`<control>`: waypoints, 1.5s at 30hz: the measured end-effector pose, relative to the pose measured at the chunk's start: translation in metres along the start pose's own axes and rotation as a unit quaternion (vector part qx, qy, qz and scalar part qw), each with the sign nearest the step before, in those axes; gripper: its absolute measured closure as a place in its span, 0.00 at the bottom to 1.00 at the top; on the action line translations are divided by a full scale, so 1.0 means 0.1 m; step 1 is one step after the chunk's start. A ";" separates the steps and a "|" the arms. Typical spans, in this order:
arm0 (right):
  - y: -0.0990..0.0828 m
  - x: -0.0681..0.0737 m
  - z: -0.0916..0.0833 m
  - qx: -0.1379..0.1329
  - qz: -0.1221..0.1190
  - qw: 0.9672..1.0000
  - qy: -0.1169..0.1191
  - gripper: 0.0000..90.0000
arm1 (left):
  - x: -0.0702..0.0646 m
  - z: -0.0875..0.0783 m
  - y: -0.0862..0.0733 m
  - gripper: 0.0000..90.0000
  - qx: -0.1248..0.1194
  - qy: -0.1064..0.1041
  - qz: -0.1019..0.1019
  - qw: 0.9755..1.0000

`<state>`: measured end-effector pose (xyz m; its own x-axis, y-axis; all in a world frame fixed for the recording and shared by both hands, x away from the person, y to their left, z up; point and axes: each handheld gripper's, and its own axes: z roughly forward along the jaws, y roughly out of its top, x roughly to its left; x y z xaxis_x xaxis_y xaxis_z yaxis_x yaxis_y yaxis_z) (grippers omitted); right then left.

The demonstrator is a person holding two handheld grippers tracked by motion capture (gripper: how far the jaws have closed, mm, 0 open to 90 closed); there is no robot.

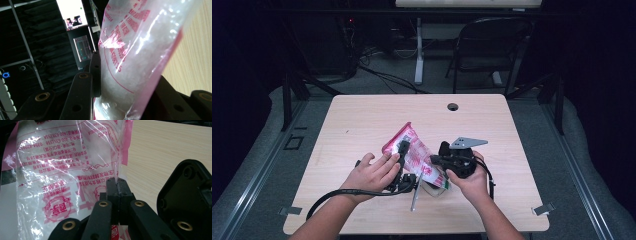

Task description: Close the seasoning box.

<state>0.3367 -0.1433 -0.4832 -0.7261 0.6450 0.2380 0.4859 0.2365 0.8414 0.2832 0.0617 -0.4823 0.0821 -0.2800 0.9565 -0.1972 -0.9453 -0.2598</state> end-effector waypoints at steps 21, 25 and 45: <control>-0.01 0.00 -0.02 -0.002 -0.002 1.000 -0.005 1.00 | 0.00 0.00 0.02 0.79 -0.007 0.010 0.004 1.000; -0.01 0.00 -0.02 -0.005 0.000 1.000 -0.006 1.00 | 0.01 0.00 0.02 0.79 -0.004 0.004 0.007 1.000; -0.01 -0.02 -0.02 -0.014 0.004 1.000 -0.014 1.00 | 0.03 0.00 0.04 0.79 -0.004 0.011 0.028 1.000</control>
<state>0.3367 -0.1458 -0.4837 -0.7083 0.6665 0.2326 0.4782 0.2107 0.8526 0.2828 0.0573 -0.4800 0.0496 -0.3279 0.9434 -0.2093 -0.9270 -0.3112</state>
